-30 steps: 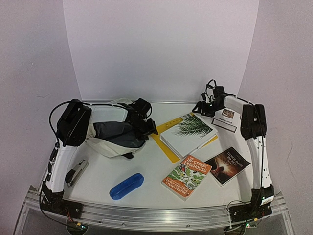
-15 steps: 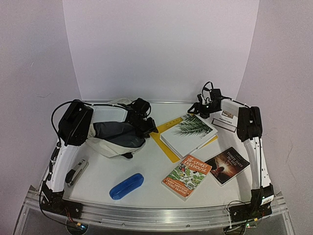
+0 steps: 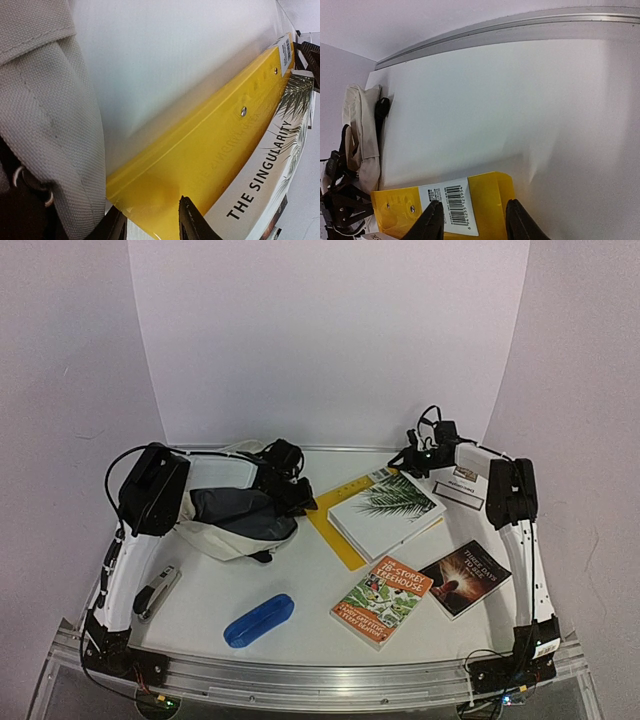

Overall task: Pack the student bag
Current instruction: Adjust the files at the center of the board, then pick up the files from the center of the board.

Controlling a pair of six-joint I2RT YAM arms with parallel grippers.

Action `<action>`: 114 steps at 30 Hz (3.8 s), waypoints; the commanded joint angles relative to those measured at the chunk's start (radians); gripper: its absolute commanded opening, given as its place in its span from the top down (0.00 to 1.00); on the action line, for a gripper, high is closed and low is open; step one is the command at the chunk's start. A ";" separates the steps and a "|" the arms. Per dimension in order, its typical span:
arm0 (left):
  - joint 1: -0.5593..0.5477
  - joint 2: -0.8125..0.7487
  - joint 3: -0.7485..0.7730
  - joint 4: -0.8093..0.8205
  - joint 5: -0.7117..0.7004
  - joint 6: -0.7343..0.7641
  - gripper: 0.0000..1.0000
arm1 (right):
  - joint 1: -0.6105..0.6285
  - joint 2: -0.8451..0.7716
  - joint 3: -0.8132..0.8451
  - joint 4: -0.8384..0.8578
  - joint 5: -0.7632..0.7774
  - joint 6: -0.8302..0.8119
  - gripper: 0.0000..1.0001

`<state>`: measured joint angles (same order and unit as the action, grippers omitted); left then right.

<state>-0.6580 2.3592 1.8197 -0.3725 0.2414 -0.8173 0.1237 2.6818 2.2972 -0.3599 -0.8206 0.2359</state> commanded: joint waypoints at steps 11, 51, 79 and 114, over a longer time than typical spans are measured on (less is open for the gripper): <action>-0.015 -0.213 -0.030 0.196 -0.092 0.237 0.68 | 0.034 -0.203 0.029 0.075 -0.181 0.063 0.66; -0.022 -0.385 0.210 0.066 -0.237 0.516 0.68 | 0.064 -0.444 -0.016 0.433 -0.285 0.371 0.79; -0.143 -0.395 -0.150 -0.023 -0.071 0.182 0.71 | 0.043 -0.840 -0.851 -0.079 0.096 -0.054 1.00; -0.045 -0.275 -0.368 0.156 0.192 -0.038 0.28 | 0.001 -0.511 -0.749 -0.293 0.091 -0.317 0.41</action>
<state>-0.7094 2.0370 1.4319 -0.2991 0.3935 -0.8297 0.1248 2.0991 1.5430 -0.6227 -0.7437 -0.0603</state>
